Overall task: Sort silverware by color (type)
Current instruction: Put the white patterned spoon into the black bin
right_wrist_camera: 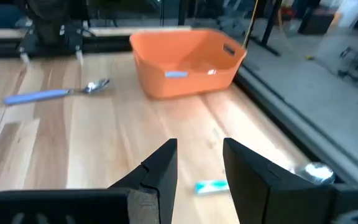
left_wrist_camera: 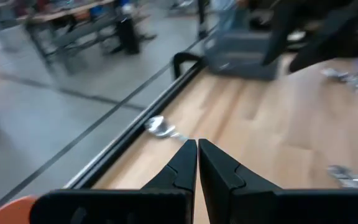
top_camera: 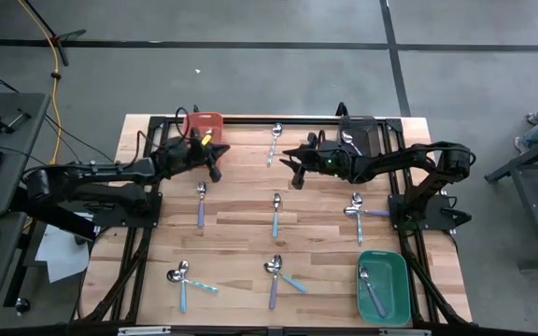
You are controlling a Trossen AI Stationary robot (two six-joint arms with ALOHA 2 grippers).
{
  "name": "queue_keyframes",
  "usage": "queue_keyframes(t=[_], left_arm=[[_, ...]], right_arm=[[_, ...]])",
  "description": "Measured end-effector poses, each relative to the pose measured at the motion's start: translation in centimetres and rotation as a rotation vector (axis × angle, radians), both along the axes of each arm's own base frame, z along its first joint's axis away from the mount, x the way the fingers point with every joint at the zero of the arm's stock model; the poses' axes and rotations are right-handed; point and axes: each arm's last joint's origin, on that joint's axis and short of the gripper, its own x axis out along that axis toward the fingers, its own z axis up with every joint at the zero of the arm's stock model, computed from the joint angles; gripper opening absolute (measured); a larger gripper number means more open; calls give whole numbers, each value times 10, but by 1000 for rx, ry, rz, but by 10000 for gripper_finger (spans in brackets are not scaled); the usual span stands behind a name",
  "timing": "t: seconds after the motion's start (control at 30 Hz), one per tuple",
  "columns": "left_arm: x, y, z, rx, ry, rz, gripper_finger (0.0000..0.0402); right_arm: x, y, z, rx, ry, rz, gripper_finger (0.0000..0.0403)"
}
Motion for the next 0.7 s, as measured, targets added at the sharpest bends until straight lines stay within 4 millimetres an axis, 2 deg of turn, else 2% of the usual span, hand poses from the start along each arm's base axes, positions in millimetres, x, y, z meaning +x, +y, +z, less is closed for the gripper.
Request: queue_keyframes(t=[0.2, 0.37, 0.7], left_arm=[[-1, -14, -10, 13, -58, -181, 7], [1, -20, -10, 34, -54, -246, 7], [3, -27, -13, 36, -21, -285, 7]], right_arm=[[-2, 1, -6, 53, 54, -12, 114], [-1, 0, -6, 61, 82, -11, 114], [19, 4, 18, 96, 218, 15, 114]])
